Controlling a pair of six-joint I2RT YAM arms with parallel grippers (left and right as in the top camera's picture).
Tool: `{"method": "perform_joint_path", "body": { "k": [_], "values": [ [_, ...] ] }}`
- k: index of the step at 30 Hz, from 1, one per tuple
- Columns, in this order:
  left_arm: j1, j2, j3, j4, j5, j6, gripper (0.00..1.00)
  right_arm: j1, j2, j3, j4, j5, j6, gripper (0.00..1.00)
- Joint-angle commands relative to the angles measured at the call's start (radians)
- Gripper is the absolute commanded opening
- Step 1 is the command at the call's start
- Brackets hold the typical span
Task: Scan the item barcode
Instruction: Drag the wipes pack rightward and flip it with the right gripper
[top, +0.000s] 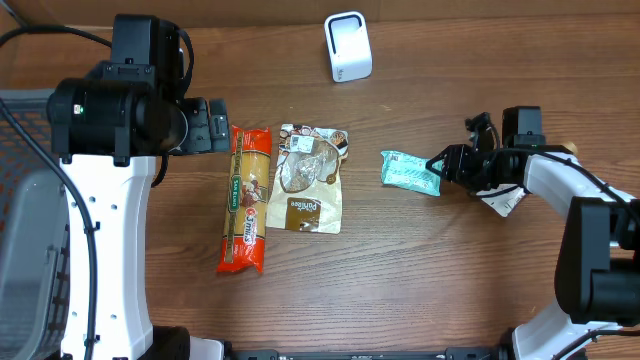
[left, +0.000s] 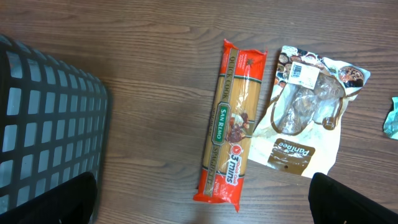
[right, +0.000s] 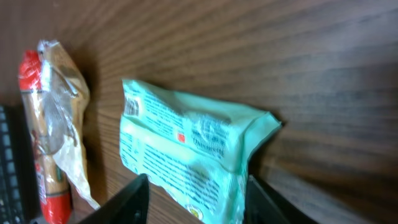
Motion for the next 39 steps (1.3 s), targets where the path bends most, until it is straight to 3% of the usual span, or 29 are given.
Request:
{"method": "perform_joint_path", "body": {
  "k": [1, 9, 11, 15, 26, 32, 39],
  "values": [
    [0.004, -0.004, -0.001, 0.002, -0.013, -0.007, 1.00, 0.019, 0.031, 0.007, -0.004, 0.025, -0.023, 0.53],
    [0.004, -0.004, -0.001, 0.002, -0.013, -0.007, 1.00, 0.031, 0.171, 0.003, 0.014, 0.024, -0.021, 0.48],
    [0.004, -0.004, -0.001, 0.002, -0.013, -0.007, 1.00, 0.033, 0.217, 0.003, 0.021, 0.024, -0.014, 0.40],
    [0.004, -0.004, -0.001, 0.002, -0.013, -0.007, 1.00, 0.040, 0.280, 0.003, 0.022, 0.007, -0.005, 0.04],
    [0.004, -0.004, -0.001, 0.002, -0.013, -0.007, 1.00, -0.011, 0.165, 0.087, -0.064, -0.389, -0.055, 0.04],
    [0.004, -0.004, -0.001, 0.002, -0.013, -0.007, 1.00, 0.004, -0.085, 0.181, -0.339, -0.395, -0.232, 0.04],
    [0.004, -0.004, -0.001, 0.002, -0.013, -0.007, 1.00, 0.007, -0.314, 0.193, -0.419, -0.359, -0.254, 0.04]
  ]
}}
